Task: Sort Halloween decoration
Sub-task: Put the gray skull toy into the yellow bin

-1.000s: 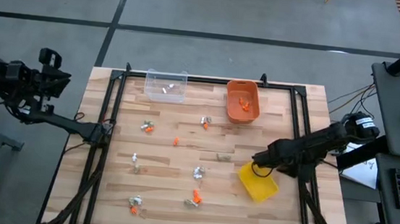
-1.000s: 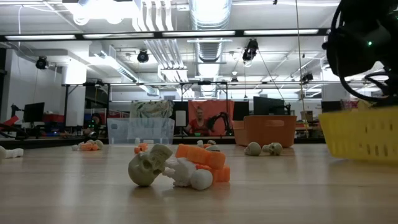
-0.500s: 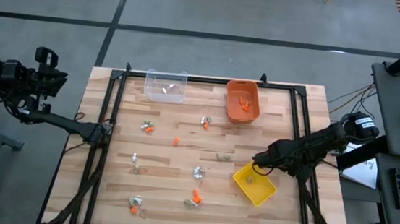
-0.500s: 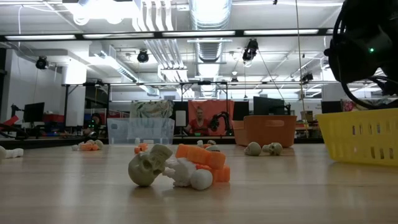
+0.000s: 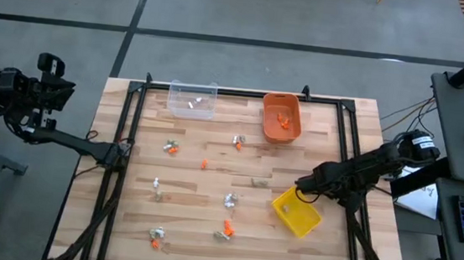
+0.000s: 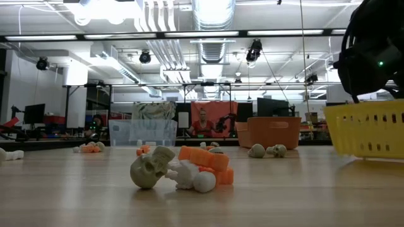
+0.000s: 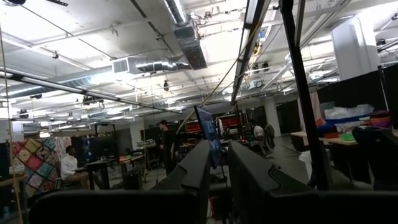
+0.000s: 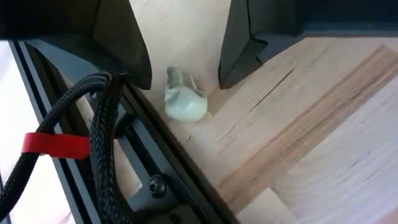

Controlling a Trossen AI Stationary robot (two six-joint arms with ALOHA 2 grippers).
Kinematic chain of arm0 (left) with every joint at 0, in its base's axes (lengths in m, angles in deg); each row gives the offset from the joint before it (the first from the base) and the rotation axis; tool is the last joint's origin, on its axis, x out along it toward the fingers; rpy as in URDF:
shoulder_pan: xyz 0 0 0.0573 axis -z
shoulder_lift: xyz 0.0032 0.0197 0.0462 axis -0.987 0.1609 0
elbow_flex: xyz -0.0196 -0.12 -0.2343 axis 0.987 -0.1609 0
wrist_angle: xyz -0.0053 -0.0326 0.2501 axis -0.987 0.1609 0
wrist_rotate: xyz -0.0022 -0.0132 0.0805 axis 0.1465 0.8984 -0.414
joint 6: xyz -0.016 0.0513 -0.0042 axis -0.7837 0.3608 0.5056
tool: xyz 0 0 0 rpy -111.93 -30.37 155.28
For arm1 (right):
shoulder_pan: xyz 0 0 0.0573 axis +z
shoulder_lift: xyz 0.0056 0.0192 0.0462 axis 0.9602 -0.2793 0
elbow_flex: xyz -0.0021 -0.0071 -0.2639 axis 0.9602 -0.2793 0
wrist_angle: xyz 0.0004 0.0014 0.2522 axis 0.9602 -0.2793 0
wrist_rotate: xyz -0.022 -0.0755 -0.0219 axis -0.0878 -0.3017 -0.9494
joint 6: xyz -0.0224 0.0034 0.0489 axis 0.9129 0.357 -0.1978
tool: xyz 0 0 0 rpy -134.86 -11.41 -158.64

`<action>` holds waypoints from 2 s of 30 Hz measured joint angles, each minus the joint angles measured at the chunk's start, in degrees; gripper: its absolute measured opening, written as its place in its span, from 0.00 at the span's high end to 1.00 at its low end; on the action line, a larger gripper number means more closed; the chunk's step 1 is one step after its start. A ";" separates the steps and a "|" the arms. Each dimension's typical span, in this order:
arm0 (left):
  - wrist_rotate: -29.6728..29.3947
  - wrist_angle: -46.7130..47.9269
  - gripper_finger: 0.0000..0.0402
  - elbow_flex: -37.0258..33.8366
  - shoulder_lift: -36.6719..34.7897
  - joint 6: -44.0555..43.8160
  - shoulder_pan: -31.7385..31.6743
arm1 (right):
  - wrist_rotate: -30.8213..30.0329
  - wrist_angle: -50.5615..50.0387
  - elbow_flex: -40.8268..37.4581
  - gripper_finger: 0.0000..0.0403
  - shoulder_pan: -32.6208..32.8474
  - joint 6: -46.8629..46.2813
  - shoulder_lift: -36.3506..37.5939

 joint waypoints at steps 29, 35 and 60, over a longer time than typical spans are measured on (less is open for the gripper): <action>-0.01 -0.33 0.90 0.38 0.00 0.00 0.00 | -5.13 1.21 0.32 0.97 -0.34 3.09 -3.12; 0.00 -0.52 0.90 1.51 0.00 -0.48 0.02 | -10.27 -8.08 7.29 0.98 -0.32 5.01 -1.95; 0.04 -1.28 0.90 1.38 0.00 -3.81 0.00 | -13.76 3.46 29.79 0.98 0.01 53.43 8.62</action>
